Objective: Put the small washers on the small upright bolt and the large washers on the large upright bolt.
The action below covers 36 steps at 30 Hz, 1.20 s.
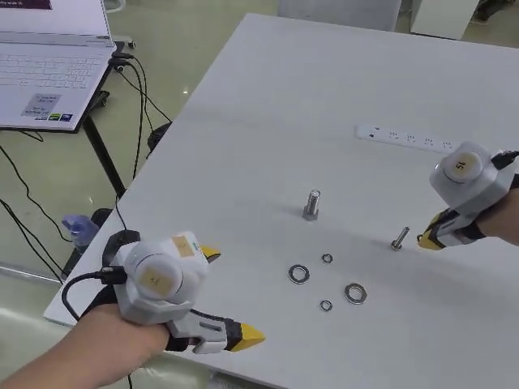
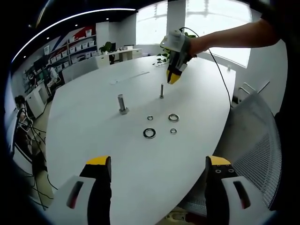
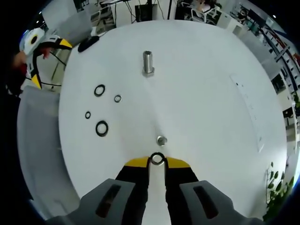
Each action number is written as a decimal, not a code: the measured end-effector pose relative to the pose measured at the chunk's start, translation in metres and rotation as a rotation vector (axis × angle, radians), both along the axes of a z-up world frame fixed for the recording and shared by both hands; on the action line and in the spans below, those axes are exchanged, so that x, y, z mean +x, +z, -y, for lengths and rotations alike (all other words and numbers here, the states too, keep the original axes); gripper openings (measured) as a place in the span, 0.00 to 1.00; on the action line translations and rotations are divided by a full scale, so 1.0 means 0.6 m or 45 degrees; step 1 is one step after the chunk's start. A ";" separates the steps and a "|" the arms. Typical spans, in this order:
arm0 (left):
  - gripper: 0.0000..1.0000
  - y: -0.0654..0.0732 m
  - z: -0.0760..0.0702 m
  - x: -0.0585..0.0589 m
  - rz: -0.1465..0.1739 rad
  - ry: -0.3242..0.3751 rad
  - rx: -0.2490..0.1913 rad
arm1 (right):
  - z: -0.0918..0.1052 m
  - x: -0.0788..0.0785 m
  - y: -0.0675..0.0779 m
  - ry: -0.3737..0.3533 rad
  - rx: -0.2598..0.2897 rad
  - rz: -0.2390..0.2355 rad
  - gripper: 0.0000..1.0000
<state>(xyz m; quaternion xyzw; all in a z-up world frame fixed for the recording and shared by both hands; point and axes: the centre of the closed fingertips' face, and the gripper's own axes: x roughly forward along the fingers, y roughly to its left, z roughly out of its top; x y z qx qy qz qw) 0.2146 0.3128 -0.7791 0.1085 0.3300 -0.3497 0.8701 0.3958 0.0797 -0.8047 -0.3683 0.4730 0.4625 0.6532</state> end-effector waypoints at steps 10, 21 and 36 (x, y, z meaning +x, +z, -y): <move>0.83 -0.003 -0.005 0.003 -0.004 -0.001 0.004 | -0.020 0.017 -0.002 0.030 -0.004 0.018 0.12; 0.82 -0.006 -0.002 0.000 -0.014 -0.011 -0.002 | -0.024 0.020 -0.009 0.041 -0.016 0.010 0.12; 0.79 -0.009 -0.009 -0.006 -0.032 -0.020 0.012 | -0.027 0.021 -0.026 0.048 -0.035 -0.007 0.12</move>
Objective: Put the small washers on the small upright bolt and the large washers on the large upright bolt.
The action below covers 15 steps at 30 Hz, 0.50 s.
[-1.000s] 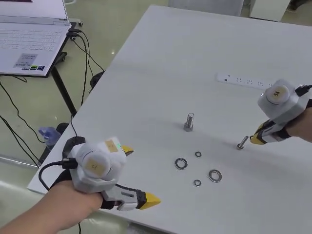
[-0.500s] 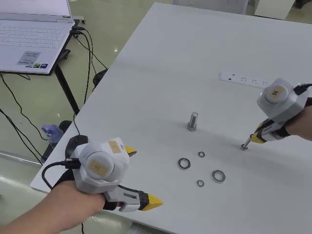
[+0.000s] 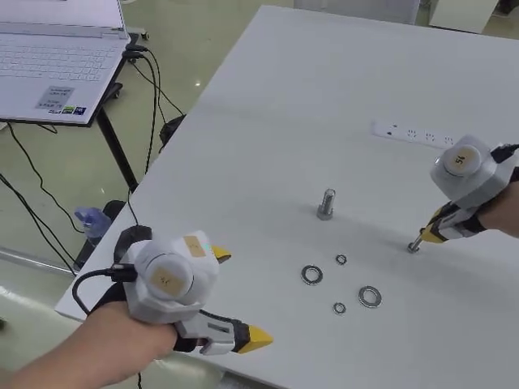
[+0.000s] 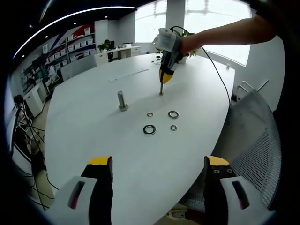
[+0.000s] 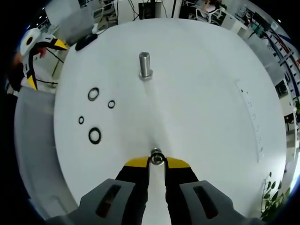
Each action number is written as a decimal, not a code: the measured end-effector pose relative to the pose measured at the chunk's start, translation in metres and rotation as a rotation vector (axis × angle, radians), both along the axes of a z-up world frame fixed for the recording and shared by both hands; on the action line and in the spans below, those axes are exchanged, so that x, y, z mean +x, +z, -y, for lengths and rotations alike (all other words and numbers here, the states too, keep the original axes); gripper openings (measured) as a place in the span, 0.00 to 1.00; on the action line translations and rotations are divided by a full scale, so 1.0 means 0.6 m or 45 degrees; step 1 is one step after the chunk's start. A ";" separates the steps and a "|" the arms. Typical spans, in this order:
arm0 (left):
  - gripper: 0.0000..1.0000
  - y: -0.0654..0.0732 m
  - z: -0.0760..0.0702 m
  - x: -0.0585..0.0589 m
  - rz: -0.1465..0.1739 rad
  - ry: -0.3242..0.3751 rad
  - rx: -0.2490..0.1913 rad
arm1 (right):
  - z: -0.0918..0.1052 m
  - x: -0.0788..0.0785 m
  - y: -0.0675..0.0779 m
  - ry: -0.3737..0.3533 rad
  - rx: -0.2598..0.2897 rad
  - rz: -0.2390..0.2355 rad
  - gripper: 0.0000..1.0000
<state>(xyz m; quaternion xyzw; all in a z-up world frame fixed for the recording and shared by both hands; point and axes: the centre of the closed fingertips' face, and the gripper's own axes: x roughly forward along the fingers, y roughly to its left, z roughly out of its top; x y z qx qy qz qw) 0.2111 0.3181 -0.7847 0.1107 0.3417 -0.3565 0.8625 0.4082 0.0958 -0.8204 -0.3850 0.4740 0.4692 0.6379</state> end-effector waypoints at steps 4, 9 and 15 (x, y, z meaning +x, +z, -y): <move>0.78 -0.001 0.001 -0.003 0.002 -0.007 -0.002 | 0.000 -0.001 -0.004 0.003 -0.004 -0.001 0.12; 0.78 -0.006 -0.001 -0.007 -0.005 -0.005 0.002 | -0.001 -0.001 -0.011 0.014 -0.018 -0.010 0.12; 0.78 -0.009 -0.001 -0.009 -0.012 0.001 -0.004 | 0.001 -0.002 -0.023 0.030 -0.045 -0.010 0.12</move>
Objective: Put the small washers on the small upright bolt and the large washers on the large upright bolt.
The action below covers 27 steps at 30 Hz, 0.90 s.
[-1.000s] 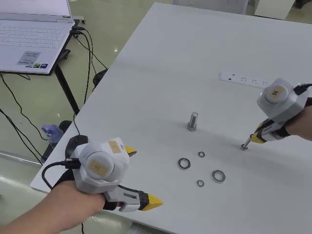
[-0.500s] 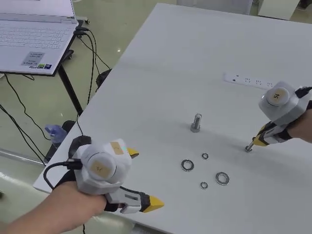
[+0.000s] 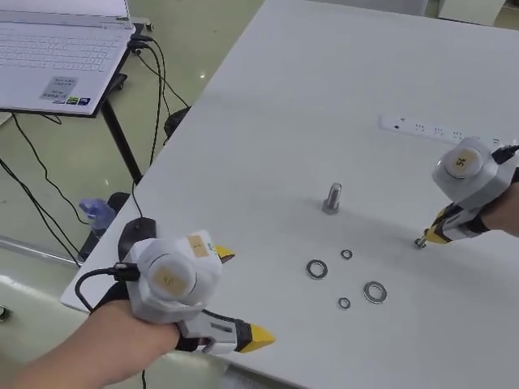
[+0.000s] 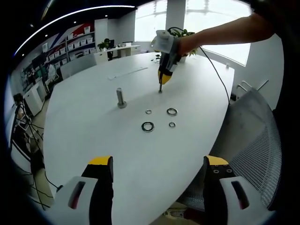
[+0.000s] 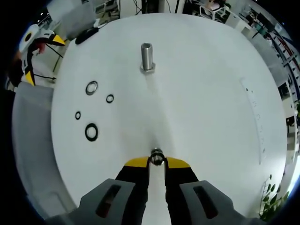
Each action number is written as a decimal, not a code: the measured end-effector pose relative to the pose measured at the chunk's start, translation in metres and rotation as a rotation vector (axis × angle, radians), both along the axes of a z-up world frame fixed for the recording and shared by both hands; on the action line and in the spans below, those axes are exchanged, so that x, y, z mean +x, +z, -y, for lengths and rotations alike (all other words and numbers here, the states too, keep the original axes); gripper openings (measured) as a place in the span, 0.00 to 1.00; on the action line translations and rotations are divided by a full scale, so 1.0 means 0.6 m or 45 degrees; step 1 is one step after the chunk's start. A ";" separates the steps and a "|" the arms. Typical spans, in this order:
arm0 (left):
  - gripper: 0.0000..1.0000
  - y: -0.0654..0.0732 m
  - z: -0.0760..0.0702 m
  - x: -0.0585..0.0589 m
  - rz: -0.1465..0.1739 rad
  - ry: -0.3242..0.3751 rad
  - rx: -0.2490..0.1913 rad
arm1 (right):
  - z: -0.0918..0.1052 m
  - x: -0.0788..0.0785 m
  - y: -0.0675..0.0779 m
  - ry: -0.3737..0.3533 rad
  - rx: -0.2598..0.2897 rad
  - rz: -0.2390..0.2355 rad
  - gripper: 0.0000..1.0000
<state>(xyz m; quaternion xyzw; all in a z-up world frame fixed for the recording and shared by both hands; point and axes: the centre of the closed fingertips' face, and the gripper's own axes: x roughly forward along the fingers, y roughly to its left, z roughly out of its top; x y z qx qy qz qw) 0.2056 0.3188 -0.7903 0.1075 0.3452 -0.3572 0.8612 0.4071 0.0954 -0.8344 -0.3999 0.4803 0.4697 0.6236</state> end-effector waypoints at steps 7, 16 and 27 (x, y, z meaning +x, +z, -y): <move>0.78 -0.002 -0.001 -0.004 -0.009 0.004 0.001 | -0.003 0.001 -0.014 0.006 -0.012 0.002 0.12; 0.77 -0.006 -0.009 -0.009 -0.021 0.015 0.007 | -0.005 0.002 -0.036 0.016 -0.030 0.004 0.12; 0.76 -0.007 -0.015 -0.013 -0.029 0.019 0.009 | -0.003 0.005 -0.047 0.015 -0.048 -0.008 0.13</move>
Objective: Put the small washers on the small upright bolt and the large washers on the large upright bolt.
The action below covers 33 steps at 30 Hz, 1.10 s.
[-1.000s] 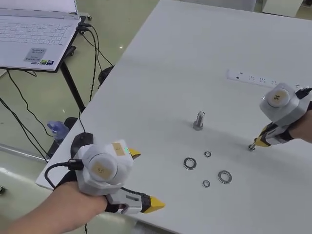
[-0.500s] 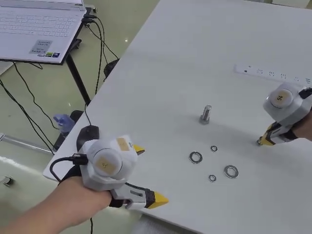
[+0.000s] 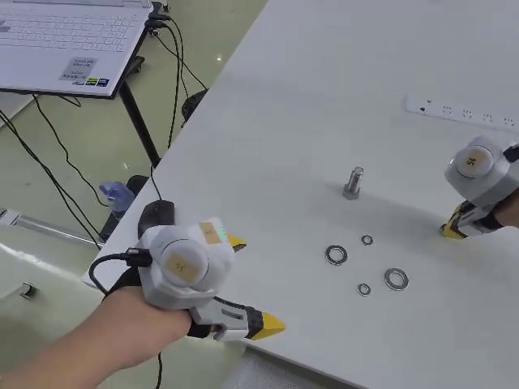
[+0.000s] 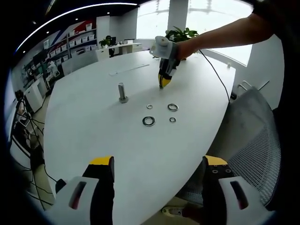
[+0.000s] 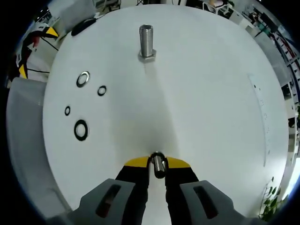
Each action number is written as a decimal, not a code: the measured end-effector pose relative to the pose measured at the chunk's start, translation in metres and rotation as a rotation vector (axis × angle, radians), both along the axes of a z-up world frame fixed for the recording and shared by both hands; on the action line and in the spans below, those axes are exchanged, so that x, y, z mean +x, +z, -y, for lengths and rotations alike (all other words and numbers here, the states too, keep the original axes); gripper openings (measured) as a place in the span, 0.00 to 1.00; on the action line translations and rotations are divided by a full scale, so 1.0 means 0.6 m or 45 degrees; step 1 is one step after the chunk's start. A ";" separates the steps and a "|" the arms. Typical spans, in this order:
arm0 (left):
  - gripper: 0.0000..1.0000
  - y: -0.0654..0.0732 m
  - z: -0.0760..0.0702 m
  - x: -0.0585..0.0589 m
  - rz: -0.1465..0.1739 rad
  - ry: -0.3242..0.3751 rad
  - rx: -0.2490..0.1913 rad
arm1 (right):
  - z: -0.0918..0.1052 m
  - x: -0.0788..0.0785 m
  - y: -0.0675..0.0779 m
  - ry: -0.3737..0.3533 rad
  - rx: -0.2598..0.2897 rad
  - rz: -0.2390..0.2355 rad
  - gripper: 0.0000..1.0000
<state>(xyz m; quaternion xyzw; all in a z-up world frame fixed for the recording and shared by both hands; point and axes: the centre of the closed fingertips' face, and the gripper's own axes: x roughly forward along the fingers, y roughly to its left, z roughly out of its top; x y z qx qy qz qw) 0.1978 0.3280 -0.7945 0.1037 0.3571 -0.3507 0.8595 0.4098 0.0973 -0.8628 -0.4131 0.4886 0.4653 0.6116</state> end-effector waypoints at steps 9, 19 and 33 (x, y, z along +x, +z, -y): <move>0.76 0.000 0.001 0.003 0.000 0.000 -0.004 | 0.002 0.001 0.000 0.006 0.002 -0.002 0.13; 0.75 0.001 0.008 0.002 0.000 -0.009 -0.014 | 0.003 0.001 0.001 0.007 0.011 -0.005 0.14; 0.75 0.009 0.013 -0.001 0.021 -0.018 -0.031 | 0.001 0.000 0.011 0.035 0.033 -0.001 0.27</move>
